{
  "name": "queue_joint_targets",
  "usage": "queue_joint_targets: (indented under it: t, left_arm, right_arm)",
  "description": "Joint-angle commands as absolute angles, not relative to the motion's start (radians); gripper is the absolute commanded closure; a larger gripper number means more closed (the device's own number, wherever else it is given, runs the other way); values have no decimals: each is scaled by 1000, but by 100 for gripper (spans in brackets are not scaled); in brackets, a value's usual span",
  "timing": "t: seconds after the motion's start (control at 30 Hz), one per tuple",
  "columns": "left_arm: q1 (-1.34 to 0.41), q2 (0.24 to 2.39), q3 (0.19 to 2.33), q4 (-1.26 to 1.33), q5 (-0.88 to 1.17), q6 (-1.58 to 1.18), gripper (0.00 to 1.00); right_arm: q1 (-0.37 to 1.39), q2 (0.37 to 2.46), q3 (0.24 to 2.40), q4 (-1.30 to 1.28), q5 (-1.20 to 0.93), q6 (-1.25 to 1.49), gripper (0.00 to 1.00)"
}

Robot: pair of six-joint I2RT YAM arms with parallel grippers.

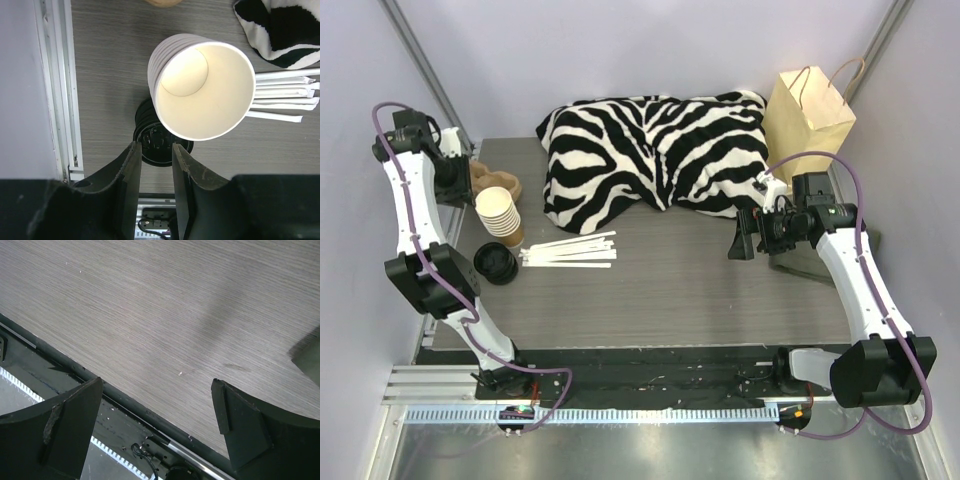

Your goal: Pack the takeout coffee

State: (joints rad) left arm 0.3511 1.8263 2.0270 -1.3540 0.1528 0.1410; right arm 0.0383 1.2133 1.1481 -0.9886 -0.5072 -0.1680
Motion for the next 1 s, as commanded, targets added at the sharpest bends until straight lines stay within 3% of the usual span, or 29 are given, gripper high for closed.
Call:
queue_joint_targets:
  t: [0.0, 0.47, 0.97]
  left_arm:
    - [350, 1844, 2014, -1414, 164, 143, 65]
    - [339, 1870, 1962, -1355, 181, 115, 62]
    - [331, 1914, 2065, -1362, 207, 75, 64]
  right_arm:
    - [43, 1201, 1141, -957, -518, -158, 0]
    - [41, 1206, 1134, -950, -523, -158, 0]
    - [43, 1207, 1126, -948, -532, -161, 0]
